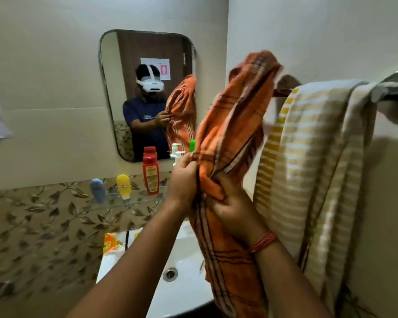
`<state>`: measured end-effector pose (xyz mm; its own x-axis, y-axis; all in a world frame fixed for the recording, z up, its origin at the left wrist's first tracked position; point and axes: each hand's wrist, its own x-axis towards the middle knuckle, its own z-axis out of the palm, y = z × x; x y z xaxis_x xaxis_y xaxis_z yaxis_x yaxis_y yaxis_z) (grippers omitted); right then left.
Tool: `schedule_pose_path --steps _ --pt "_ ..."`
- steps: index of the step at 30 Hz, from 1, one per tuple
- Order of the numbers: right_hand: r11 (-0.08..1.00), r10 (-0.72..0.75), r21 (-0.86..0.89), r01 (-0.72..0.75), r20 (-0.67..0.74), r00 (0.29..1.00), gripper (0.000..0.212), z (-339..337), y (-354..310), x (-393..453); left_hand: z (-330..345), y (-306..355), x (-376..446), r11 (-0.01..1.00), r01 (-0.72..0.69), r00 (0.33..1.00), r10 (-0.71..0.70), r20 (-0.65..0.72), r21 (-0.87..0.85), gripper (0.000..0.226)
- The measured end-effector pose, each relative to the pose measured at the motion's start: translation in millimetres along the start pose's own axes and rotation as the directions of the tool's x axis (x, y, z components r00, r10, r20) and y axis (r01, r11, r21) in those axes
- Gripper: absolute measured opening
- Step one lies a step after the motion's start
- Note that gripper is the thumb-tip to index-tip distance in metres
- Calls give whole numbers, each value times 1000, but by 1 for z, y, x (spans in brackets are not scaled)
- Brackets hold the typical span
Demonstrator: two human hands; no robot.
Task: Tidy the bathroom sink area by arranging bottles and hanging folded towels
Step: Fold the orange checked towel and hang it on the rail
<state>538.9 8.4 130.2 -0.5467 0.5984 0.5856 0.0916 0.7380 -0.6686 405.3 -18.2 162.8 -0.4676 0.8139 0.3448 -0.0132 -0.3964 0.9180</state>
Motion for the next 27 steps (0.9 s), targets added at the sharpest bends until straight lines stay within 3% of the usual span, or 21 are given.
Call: schedule_pose_path --steps 2,3,6,8,12,15,22,24,27 --pt "999 -37 30 35 65 997 16 9 -5 -13 -12 -4 -19 998 23 996 -28 -81 -63 27" --pt "995 -20 96 20 0 1000 15 14 -8 -17 -20 -8 -27 998 16 993 -23 -118 -64 29" --pt "961 60 277 28 -304 951 50 29 -17 -20 -38 -8 -51 999 20 986 -28 -164 -49 27" --pt "965 136 258 -42 -362 922 65 39 -29 -18 -44 -1 -61 999 -46 992 49 -117 27 28" --pt "915 233 385 -120 -262 937 31 57 -39 -15 -54 21 -75 976 -115 992 122 -27 186 35" --pt "869 326 461 -181 -258 909 17 66 -40 -8 -73 25 -75 955 -103 982 141 -122 276 36" --pt "647 555 690 -325 -134 821 28 85 -38 1 -123 21 -60 990 -24 946 67 -316 140 30" --pt "659 521 672 -338 -84 849 23 87 -34 6 -133 21 -53 995 -8 960 35 -279 97 28" --pt "690 466 637 -342 -30 884 24 92 -33 13 -141 21 -40 994 43 994 -32 -107 100 25"
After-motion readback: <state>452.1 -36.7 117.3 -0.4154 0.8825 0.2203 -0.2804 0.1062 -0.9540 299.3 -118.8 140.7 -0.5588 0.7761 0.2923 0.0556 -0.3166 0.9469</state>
